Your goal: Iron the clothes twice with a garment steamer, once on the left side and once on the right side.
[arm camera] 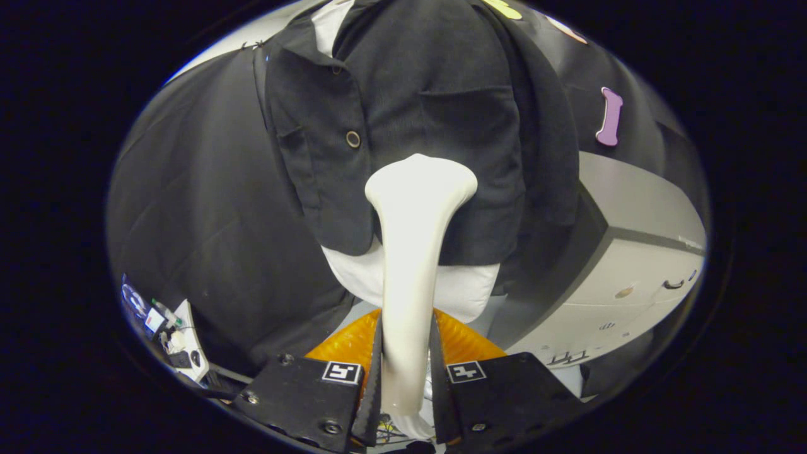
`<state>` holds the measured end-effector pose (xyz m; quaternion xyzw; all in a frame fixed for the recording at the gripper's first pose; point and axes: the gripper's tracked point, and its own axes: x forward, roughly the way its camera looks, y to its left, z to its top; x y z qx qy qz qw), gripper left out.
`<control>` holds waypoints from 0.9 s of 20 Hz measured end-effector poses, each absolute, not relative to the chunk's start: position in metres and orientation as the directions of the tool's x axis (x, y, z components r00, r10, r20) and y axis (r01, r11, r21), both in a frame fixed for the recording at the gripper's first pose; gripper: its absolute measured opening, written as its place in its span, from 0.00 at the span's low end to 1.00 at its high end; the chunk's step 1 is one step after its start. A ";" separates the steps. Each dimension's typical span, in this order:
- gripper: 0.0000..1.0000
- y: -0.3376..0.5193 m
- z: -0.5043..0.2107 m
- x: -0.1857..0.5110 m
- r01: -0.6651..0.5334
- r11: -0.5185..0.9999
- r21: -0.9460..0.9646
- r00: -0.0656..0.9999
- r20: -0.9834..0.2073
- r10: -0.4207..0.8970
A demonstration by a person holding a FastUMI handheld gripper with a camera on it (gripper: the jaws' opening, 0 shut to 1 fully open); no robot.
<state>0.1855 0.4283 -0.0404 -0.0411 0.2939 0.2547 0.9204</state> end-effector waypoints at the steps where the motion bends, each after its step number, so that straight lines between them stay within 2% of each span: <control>1: 0.36 0.427 -0.046 0.185 -0.492 0.868 0.071 0.694 -0.569 0.441; 10: 0.36 0.423 -0.063 0.182 -0.482 0.874 0.065 0.685 -0.594 0.422; 18: 0.36 0.438 0.039 0.142 -0.540 0.840 0.052 0.748 -0.428 0.508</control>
